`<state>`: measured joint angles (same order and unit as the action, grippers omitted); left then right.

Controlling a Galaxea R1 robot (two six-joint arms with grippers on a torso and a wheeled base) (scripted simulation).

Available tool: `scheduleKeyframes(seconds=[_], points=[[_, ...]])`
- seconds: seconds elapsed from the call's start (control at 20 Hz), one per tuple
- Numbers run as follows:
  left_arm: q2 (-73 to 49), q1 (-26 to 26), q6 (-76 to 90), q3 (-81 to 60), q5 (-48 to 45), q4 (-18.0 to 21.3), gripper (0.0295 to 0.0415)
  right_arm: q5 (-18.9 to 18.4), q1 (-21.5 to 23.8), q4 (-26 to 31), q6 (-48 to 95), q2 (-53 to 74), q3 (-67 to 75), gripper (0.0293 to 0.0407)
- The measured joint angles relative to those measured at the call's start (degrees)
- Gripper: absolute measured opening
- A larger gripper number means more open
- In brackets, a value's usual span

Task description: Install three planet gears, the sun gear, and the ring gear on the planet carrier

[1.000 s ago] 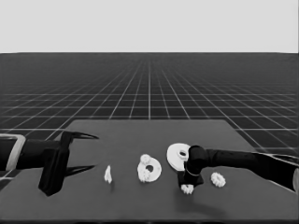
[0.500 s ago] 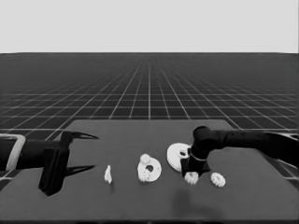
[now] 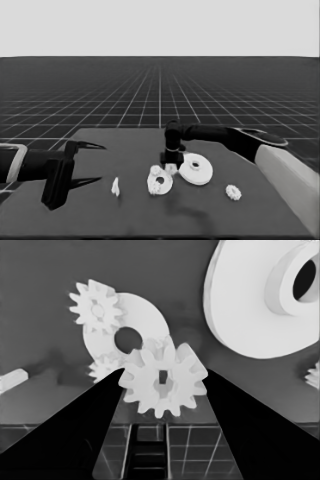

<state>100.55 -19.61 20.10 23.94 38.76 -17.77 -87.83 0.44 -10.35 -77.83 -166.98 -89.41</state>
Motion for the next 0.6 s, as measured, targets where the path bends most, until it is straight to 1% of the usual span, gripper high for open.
scheduleKeyframes(seconds=[0.05,0.1,0.15,0.3,0.5,0.55,0.6], points=[[0.0,0.0,0.0,0.0,0.0,0.0,0.0385,1.0,-3.4,-3.6,1.1,-0.5,-1.8,0.0312],[0.0,0.0,0.0,0.0,0.0,0.0,0.0385,1.8,-5.9,-5.6,2.0,-0.9,-3.3,0.0312],[0.0,0.0,0.0,0.0,0.0,0.0,0.0385,2.3,-7.2,-6.8,2.7,-1.2,-4.4,0.0312],[0.0,0.0,0.0,0.0,0.0,0.0,0.0385,3.0,-8.5,-8.0,3.4,-1.7,-5.7,0.0312],[0.0,0.0,0.0,0.0,0.0,0.0,0.0385,3.2,-8.8,-8.3,3.6,-1.7,-6.1,0.0312],[0.0,0.0,0.0,0.0,0.0,0.0,0.0385,3.2,-8.8,-8.3,3.6,-1.7,-6.1,0.0344],[0.0,0.0,0.0,0.0,0.0,0.0,0.0385,3.2,-8.8,-8.3,3.6,-1.7,-6.1,0.0372]])
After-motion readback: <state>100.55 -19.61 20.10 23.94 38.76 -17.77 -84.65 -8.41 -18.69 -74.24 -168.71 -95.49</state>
